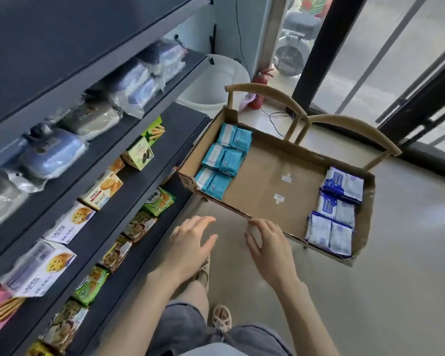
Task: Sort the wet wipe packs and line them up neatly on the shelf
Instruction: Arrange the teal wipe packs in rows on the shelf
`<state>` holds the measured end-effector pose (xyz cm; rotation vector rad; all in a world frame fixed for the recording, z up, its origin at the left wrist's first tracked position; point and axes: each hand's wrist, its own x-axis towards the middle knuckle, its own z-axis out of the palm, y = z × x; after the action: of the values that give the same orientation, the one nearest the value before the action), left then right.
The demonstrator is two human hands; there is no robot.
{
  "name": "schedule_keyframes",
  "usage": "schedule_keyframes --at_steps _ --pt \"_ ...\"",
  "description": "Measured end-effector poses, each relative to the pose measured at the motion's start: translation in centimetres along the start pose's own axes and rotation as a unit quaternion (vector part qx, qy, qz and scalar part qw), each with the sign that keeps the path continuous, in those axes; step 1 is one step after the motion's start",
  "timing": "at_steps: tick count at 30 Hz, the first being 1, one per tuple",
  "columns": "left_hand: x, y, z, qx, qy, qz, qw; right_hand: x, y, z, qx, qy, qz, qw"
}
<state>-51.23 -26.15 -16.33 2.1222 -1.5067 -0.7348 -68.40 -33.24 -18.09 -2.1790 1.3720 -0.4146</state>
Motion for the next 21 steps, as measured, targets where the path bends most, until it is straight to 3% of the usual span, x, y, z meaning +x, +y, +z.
schedule_keyframes --at_steps 8,21 --pt "13.2 -3.0 -1.6 -0.005 -0.008 -0.018 1.000 12.4 0.3 2.8 0.008 -0.015 0.024 1.000" --pt "34.9 -12.3 0.8 -0.044 -0.133 -0.144 0.980 32.1 3.2 12.5 0.041 -0.149 0.161 0.975"
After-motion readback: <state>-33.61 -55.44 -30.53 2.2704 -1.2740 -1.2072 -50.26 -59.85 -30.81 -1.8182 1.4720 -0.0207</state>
